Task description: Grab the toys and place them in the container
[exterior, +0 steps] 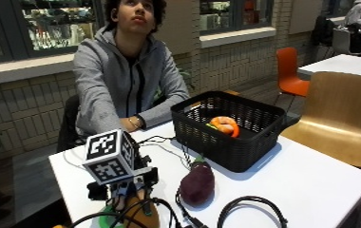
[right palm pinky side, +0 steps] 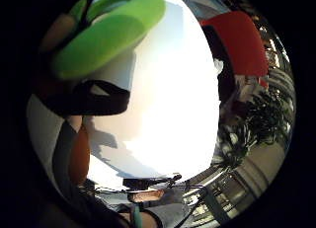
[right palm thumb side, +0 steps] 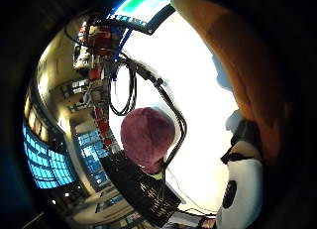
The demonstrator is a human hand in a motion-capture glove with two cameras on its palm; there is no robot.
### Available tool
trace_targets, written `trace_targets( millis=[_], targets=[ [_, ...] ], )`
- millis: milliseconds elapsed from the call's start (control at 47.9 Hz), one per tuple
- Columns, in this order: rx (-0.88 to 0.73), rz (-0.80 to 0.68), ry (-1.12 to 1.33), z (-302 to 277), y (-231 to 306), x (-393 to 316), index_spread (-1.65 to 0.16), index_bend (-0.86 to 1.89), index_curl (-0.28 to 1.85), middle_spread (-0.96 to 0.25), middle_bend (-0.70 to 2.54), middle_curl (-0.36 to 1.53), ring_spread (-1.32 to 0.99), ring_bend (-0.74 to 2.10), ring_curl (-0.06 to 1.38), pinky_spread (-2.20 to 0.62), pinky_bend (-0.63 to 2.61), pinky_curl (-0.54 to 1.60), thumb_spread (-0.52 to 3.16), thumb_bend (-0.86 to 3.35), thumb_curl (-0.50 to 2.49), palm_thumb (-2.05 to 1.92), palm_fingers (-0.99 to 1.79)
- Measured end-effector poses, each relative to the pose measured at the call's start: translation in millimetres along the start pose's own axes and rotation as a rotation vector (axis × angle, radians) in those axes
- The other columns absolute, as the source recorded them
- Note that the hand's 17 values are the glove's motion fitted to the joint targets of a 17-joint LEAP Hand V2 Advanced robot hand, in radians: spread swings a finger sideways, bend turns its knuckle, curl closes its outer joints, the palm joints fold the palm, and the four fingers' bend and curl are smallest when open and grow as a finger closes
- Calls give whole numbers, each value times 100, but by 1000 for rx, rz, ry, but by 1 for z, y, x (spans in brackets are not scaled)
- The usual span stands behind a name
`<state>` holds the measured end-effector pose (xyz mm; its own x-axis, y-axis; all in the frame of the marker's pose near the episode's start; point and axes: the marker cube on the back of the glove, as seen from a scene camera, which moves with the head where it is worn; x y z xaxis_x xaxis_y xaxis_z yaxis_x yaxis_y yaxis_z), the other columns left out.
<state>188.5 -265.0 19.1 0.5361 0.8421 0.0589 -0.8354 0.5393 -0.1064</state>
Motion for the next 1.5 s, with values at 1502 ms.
trace_targets(
  millis=[1502],
  targets=[
    [89,-1352,542,-22,301,-244,-32,14,16,2,34,46,-21,95,57,-22,178,49,85,22,110,26,-38]
  ],
)
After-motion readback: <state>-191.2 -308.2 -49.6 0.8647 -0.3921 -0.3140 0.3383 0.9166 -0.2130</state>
